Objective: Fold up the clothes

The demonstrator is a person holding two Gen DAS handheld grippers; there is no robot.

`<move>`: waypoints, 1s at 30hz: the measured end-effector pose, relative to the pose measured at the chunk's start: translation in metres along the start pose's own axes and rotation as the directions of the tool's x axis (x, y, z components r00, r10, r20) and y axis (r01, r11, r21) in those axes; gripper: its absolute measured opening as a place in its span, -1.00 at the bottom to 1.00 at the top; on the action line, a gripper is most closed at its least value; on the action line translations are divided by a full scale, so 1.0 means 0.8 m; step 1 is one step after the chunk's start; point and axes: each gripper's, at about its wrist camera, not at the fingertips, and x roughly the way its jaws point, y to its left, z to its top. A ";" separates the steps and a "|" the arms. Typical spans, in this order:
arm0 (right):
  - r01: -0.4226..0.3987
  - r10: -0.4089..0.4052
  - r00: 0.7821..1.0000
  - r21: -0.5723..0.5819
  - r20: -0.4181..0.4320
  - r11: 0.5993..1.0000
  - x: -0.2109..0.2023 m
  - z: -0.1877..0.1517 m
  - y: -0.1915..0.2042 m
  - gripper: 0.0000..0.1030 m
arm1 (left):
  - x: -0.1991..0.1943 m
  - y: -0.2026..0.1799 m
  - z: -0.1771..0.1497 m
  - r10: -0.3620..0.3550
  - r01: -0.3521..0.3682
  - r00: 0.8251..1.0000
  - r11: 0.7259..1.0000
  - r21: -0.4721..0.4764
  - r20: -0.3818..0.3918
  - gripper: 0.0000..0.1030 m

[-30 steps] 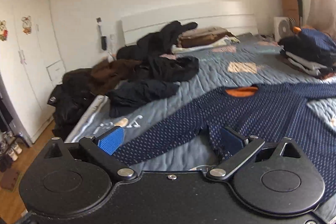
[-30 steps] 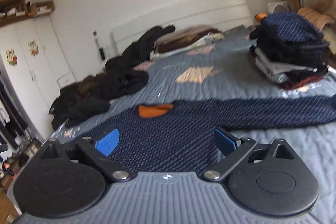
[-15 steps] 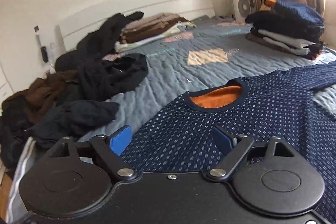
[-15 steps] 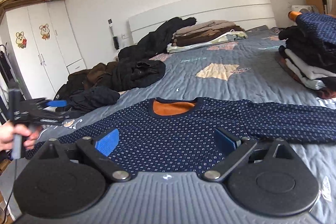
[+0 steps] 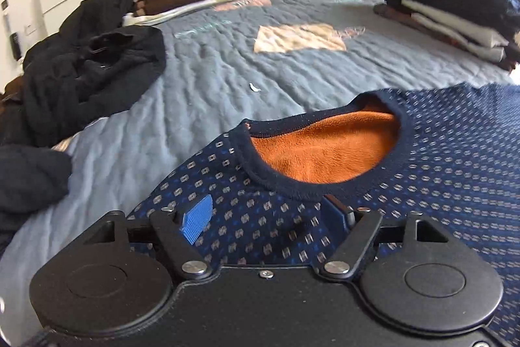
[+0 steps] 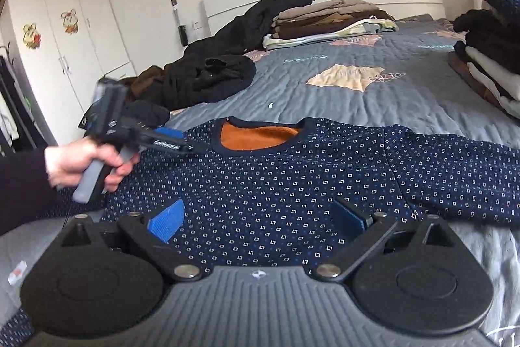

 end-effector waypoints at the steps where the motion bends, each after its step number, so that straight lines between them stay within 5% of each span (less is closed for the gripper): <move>1: -0.012 0.012 1.000 0.004 0.002 1.000 -0.001 0.000 0.000 0.88 | 0.010 0.001 0.003 0.003 -0.003 1.000 1.000 -0.006 -0.016 0.40; 7: -0.056 0.056 0.998 0.008 0.004 0.998 -0.009 0.003 0.006 0.88 | 0.049 0.001 0.007 0.025 -0.025 0.997 1.000 0.012 -0.068 0.28; 8: -0.061 0.061 0.998 0.005 0.005 0.998 -0.011 0.004 0.007 0.88 | 0.050 0.000 0.007 0.017 -0.016 0.998 1.000 0.018 -0.063 -0.03; 9: -0.065 0.065 0.998 0.009 0.009 0.998 -0.013 0.005 0.007 0.88 | 0.051 -0.001 0.008 0.007 -0.006 0.998 1.000 0.023 -0.057 -0.57; 12: -0.069 0.068 0.998 0.017 0.011 0.998 -0.016 0.006 0.006 0.88 | 0.053 -0.006 0.018 0.009 -0.008 0.998 1.000 0.021 -0.054 -0.83; 15: -0.062 0.062 0.998 0.021 0.011 0.998 -0.014 0.008 0.005 0.88 | 0.052 -0.001 0.029 0.027 -0.027 0.999 1.000 0.005 -0.025 -0.89; 23: -0.066 0.066 0.998 0.028 0.003 0.997 -0.011 0.005 0.002 0.88 | 0.043 0.016 0.048 -0.001 0.000 1.000 0.998 -0.055 -0.003 -0.81; 25: -0.069 0.069 0.998 0.025 0.004 0.997 -0.012 0.005 0.003 0.88 | 0.042 0.018 0.047 -0.012 0.010 1.000 0.998 -0.058 -0.022 -0.61; 27: -0.072 0.072 0.997 0.019 0.006 0.997 -0.014 0.006 0.004 0.88 | 0.032 0.022 0.044 -0.036 0.035 0.999 0.997 -0.071 -0.017 0.08; 30: -0.073 0.073 0.997 0.025 0.016 0.997 -0.016 0.008 0.002 0.88 | -0.010 0.028 0.026 -0.090 0.092 0.996 0.992 -0.081 0.029 0.13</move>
